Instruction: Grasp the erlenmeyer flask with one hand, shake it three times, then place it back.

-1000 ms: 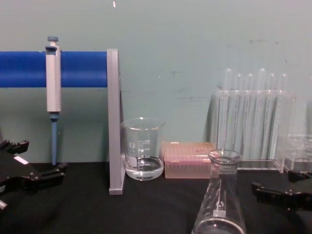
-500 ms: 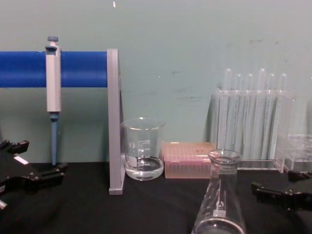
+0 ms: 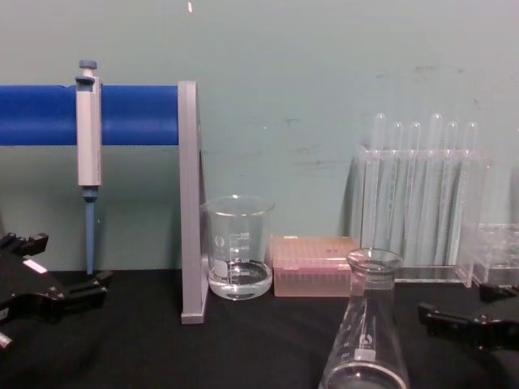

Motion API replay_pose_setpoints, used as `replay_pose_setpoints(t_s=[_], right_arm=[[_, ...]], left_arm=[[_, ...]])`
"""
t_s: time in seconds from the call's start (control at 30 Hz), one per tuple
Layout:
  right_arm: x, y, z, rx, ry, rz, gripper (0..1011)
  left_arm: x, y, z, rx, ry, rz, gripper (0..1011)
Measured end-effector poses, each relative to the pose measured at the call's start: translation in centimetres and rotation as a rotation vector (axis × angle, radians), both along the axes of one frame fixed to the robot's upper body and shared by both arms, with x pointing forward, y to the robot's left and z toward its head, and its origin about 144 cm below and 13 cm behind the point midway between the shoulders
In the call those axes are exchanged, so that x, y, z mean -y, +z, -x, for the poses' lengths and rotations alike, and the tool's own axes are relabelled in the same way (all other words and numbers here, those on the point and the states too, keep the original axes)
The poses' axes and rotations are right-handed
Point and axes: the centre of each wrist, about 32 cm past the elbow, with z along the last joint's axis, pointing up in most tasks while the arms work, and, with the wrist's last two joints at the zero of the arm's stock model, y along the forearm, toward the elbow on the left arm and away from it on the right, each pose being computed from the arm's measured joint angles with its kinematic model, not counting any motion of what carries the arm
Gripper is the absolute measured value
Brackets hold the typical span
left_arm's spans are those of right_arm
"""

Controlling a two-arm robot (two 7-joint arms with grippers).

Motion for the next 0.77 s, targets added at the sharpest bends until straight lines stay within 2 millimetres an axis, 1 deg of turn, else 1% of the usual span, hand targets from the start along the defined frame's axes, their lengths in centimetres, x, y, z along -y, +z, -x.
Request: replay_pose_setpoints(t_s=[0.77], right_arm=[[0.00, 0.00, 0.00, 0.000, 0.000, 0.000, 1003]], left_arm=[[0.00, 0.00, 0.00, 0.000, 0.000, 0.000, 1001]])
